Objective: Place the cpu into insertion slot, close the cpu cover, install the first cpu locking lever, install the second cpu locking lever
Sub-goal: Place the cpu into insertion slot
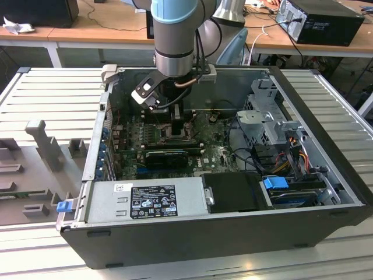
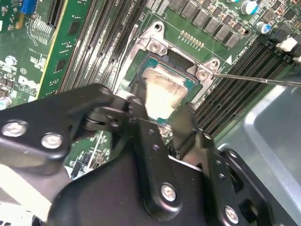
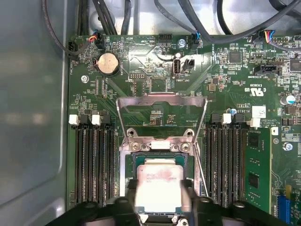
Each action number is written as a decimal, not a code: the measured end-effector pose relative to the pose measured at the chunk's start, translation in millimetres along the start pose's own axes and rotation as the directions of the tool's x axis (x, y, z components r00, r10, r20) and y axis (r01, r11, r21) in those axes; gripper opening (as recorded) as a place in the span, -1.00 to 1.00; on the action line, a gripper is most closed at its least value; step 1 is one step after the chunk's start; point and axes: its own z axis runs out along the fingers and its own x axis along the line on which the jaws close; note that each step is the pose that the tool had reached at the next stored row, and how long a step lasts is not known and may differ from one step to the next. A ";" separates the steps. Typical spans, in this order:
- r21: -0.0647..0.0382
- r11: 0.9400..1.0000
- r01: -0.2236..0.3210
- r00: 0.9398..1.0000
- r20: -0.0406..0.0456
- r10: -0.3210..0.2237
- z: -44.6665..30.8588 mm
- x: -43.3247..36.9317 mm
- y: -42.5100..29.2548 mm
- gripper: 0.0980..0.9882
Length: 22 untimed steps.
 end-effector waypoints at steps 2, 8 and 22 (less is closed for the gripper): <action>0.000 1.000 0.000 1.000 0.001 0.000 -0.5 0.0 0.0 -0.44; 0.000 1.000 0.000 1.000 0.001 0.000 -2.9 0.1 0.1 -0.98; 0.000 1.000 0.000 1.000 0.001 0.000 -12.3 0.3 0.6 -0.98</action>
